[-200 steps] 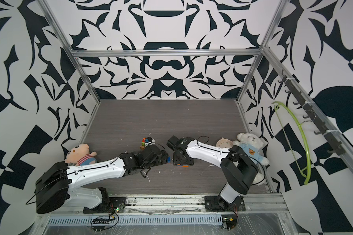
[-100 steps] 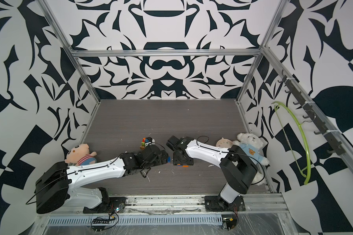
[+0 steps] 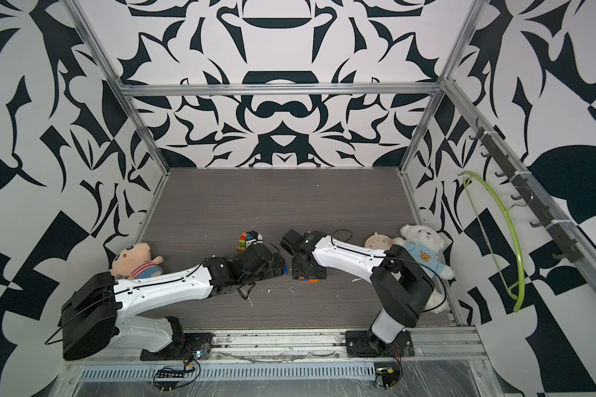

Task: Assemble the number 5 with lego
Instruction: Assemble the lego brick with the lego brick.

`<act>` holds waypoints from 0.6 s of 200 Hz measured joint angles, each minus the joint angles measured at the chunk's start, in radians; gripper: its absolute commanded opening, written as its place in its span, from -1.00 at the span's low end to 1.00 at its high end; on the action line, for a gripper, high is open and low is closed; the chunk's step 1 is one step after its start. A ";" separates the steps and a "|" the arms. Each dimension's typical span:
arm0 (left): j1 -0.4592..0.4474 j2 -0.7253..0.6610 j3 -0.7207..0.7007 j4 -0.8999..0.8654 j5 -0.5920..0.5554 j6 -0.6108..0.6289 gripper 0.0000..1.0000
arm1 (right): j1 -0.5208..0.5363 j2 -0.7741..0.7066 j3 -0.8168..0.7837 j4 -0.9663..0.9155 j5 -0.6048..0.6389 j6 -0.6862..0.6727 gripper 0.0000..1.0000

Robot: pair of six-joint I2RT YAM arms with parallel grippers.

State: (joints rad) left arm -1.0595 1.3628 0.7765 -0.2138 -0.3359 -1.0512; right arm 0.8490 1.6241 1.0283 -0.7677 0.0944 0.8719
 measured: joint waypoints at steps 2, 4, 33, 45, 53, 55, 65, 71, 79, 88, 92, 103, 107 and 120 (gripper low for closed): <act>0.000 0.001 0.000 0.000 0.000 0.000 0.98 | 0.001 0.000 0.000 0.000 0.003 0.000 0.09; 0.000 0.001 0.000 0.000 0.000 0.000 0.98 | 0.003 0.000 0.000 0.000 0.007 -0.002 0.09; 0.000 0.008 0.003 0.000 0.000 0.001 0.98 | 0.018 0.000 0.000 -0.006 0.050 -0.002 0.09; 0.000 0.012 0.008 0.000 0.000 0.002 0.98 | 0.018 0.000 -0.005 -0.005 0.056 -0.001 0.09; 0.000 0.014 0.009 0.000 0.000 0.003 0.98 | 0.016 0.000 -0.012 0.003 0.052 0.001 0.09; 0.000 0.014 0.009 0.001 0.000 0.003 0.98 | 0.016 0.000 -0.013 0.006 0.051 0.002 0.09; 0.000 0.014 0.009 0.000 0.000 0.004 0.99 | 0.014 -0.002 -0.016 0.012 0.043 0.005 0.09; 0.000 0.014 0.009 0.000 0.000 0.004 0.98 | 0.014 -0.002 -0.017 0.013 0.037 0.006 0.09; 0.000 0.014 0.009 0.000 0.000 0.004 0.98 | 0.013 -0.002 -0.017 0.014 0.028 0.009 0.09; 0.000 0.014 0.009 0.000 0.000 0.003 0.98 | 0.008 -0.001 -0.017 0.014 0.017 0.010 0.09; 0.000 0.014 0.009 0.000 0.000 0.003 0.99 | 0.007 0.000 -0.017 0.014 0.013 0.010 0.09; 0.000 0.014 0.009 0.000 0.000 0.003 0.98 | 0.001 0.001 -0.017 0.014 0.003 0.011 0.09; 0.000 0.014 0.009 0.000 0.000 0.003 0.98 | -0.002 0.002 -0.016 0.013 -0.001 0.012 0.10; 0.000 0.014 0.009 0.000 0.000 0.003 0.98 | -0.011 0.010 -0.010 0.007 -0.016 0.011 0.10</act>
State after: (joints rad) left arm -1.0595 1.3769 0.7853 -0.2142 -0.3359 -1.0477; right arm 0.8383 1.6337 1.0183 -0.7605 0.0788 0.8833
